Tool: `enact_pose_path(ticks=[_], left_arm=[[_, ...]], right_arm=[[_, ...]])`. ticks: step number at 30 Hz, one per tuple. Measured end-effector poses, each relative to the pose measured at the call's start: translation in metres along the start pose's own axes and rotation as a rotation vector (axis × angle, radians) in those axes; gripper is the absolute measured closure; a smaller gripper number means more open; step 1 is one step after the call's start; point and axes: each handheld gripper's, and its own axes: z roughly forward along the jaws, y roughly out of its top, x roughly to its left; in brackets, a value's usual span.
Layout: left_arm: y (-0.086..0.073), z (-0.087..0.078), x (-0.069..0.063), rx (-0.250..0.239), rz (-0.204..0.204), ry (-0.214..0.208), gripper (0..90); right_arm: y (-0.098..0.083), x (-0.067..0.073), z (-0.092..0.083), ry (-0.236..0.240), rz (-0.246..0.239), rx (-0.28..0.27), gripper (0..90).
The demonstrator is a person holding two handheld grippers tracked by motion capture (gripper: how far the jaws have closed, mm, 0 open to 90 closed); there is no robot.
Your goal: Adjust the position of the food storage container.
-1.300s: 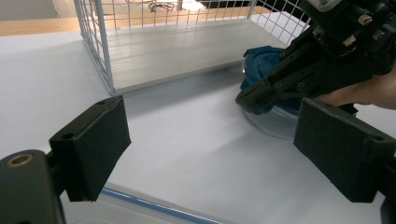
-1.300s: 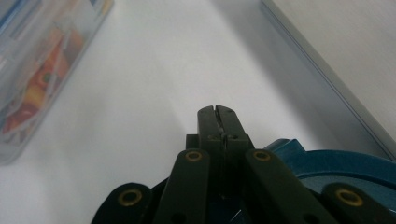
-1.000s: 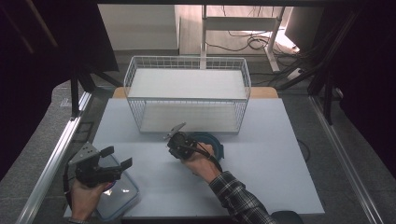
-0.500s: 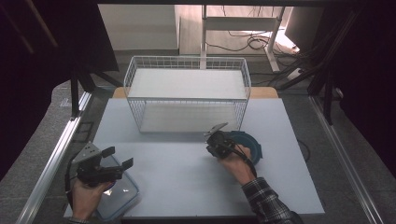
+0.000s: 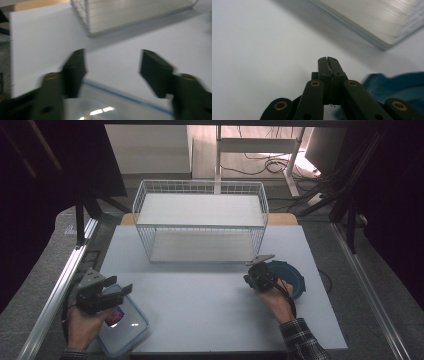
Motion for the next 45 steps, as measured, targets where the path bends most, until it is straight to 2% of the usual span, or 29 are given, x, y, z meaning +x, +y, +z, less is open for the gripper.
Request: enact_pose_path(ticks=[2,4,6,8,12,14,18,21,24,26,28,30,32,36,40,45], left_arm=[[-0.004,-0.006,0.013,-0.001,-0.028,0.026,57.7],[-0.009,-0.01,0.024,0.004,-0.049,0.042,70.0],[-0.017,-0.015,0.037,0.011,-0.082,0.072,81.4],[-0.024,-0.02,0.047,0.011,-0.115,0.072,88.6],[-0.043,-0.032,0.064,0.021,-0.17,0.112,90.0],[-0.049,-0.036,0.066,0.03,-0.181,0.13,90.0],[-0.074,-0.049,0.071,0.063,-0.226,0.163,90.0],[-0.088,-0.059,0.071,0.078,-0.262,0.171,90.0],[-0.102,-0.062,0.066,0.103,-0.29,0.134,90.0],[-0.107,-0.058,0.062,0.134,-0.29,0.112,90.0],[-0.11,-0.051,0.056,0.158,-0.289,0.066,90.0],[-0.109,-0.046,0.05,0.189,-0.277,0.068,90.0],[-0.106,-0.041,0.046,0.192,-0.284,0.048,90.0],[-0.1,-0.03,0.035,0.214,-0.26,0.008,90.0],[-0.093,-0.015,0.021,0.246,-0.222,-0.044,90.0],[-0.084,-0.003,0.007,0.252,-0.191,-0.112,90.0]], right_arm=[[-0.001,0.008,-0.001,-0.012,-0.024,-0.016,89.4],[-0.001,0.013,-0.003,0.031,-0.02,-0.035,89.4],[-0.002,0.023,-0.004,0.047,-0.04,-0.041,89.4],[-0.004,0.029,-0.003,0.082,-0.05,-0.04,89.3],[-0.005,0.041,-0.001,0.131,-0.08,-0.03,88.9],[-0.005,0.046,0.0,0.143,-0.09,-0.026,88.9],[-0.007,0.046,0.001,0.151,-0.093,-0.023,88.9],[-0.009,0.046,0.0,0.16,-0.087,-0.022,88.9],[-0.01,0.048,-0.001,0.163,-0.087,-0.02,88.9],[-0.009,0.051,-0.002,0.164,-0.094,-0.023,88.9],[-0.009,0.054,-0.002,0.169,-0.105,-0.024,88.9],[-0.009,0.058,-0.002,0.18,-0.115,-0.025,88.8],[-0.01,0.062,-0.002,0.187,-0.125,-0.024,88.8],[-0.011,0.066,-0.004,0.204,-0.129,-0.027,88.4],[-0.014,0.068,-0.007,0.22,-0.131,-0.036,88.2],[-0.016,0.07,-0.009,0.224,-0.128,-0.034,87.8]])
